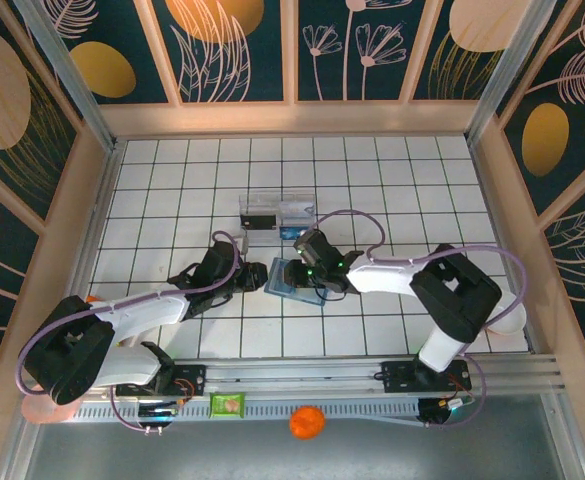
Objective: Take the credit cards out of the card holder
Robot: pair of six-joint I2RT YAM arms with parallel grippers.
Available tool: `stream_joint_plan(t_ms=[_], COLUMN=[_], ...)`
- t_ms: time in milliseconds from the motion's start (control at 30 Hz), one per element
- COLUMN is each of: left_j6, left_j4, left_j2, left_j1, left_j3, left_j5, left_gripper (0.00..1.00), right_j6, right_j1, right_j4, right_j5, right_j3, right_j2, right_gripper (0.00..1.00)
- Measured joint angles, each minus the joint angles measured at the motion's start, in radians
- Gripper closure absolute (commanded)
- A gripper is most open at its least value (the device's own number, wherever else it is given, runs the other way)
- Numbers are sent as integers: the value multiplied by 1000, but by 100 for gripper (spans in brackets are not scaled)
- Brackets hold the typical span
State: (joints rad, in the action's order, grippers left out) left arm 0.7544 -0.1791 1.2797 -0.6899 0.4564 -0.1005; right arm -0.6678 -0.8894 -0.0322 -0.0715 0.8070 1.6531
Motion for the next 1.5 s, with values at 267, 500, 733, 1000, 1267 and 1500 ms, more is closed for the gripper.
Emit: stream_joint_plan(t_ms=[267,500,733,1000,1267,1500], left_j6=[-25,-37,-44,-47,-47,-47], left_j4=[-27,-64,-82,-77,-71,-83], left_j2=[68,197,270,316,319,311], left_j1=[0,0,0,0,0,0], left_j3=[59,130,171,173,138,123], left_j5=[-78,-106,-124,-98,-81,-84], left_gripper=[82,85,87,92,94,95], right_j6=[7,6,-2,-33,-64,-80], right_j1=[0,25,51,81,109,129], right_j4=[-16,-18,-41,-85,-100,-100], right_j5=[17,-24,-79,-148,-193,-224], right_j3=[-35,-54,-68,-71,-77,-77], right_j2=[-80,-80,-79,-50,-21,9], right_gripper=[72,73,73,73,73,73])
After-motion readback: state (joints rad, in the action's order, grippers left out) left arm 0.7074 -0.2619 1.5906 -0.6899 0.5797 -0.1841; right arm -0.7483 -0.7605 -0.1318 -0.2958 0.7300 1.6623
